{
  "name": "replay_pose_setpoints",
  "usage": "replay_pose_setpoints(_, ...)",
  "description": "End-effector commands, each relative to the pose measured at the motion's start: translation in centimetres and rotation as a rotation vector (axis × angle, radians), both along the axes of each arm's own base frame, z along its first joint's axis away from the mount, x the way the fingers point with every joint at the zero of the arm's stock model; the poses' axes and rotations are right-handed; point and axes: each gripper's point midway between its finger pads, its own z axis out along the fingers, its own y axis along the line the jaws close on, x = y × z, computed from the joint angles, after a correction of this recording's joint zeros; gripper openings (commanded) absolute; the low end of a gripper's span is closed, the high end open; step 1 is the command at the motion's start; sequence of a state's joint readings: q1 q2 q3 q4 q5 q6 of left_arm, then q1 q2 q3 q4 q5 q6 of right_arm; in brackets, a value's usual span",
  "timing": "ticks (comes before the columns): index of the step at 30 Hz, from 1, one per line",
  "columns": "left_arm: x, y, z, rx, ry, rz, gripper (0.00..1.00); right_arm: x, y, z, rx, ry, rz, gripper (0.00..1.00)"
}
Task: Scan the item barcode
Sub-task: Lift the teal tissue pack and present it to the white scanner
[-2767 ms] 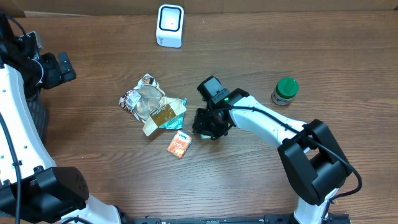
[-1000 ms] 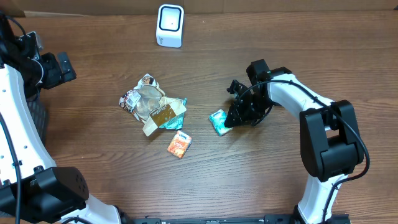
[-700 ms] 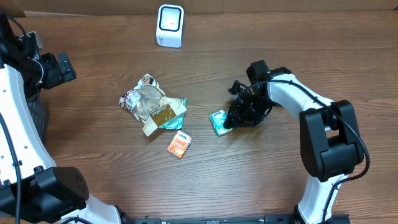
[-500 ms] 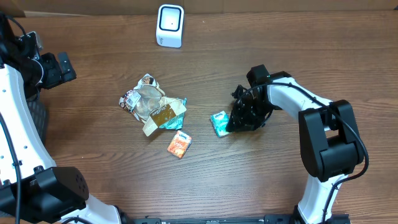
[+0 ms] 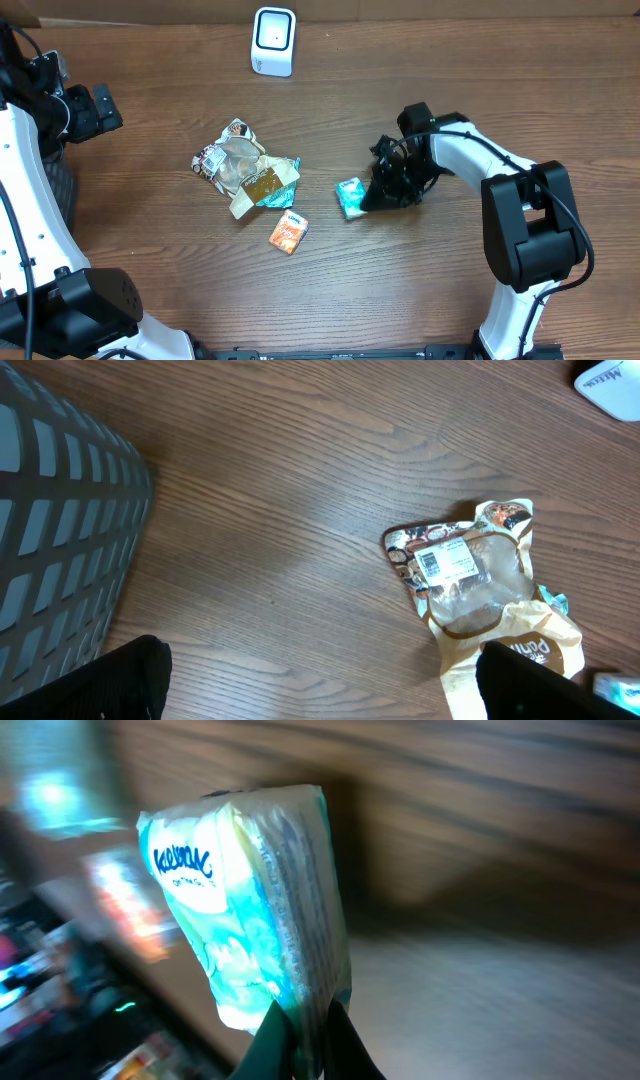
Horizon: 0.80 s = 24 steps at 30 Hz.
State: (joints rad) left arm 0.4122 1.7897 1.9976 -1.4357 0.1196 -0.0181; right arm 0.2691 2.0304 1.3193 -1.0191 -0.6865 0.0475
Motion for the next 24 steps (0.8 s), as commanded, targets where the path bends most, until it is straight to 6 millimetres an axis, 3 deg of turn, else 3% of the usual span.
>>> replay_pose_setpoints(1,0.2,-0.4,-0.2,0.003,0.003,-0.031,1.0,1.8,3.7,8.5,0.322,-0.106,0.026,0.04)
replay_pose_setpoints(7,0.2,-0.4,-0.2,0.003,0.003,-0.031,1.0,1.5,5.7,19.1,0.78,-0.159,0.049,0.04)
replay_pose_setpoints(10,0.2,-0.4,-0.2,0.003,0.003,-0.031,1.0,1.7,5.1,22.0,0.95,-0.15,0.048,0.04)
replay_pose_setpoints(24,0.2,-0.4,-0.2,0.003,0.003,-0.031,1.0,2.9,4.0,22.1,0.946,-0.165,0.012,0.04)
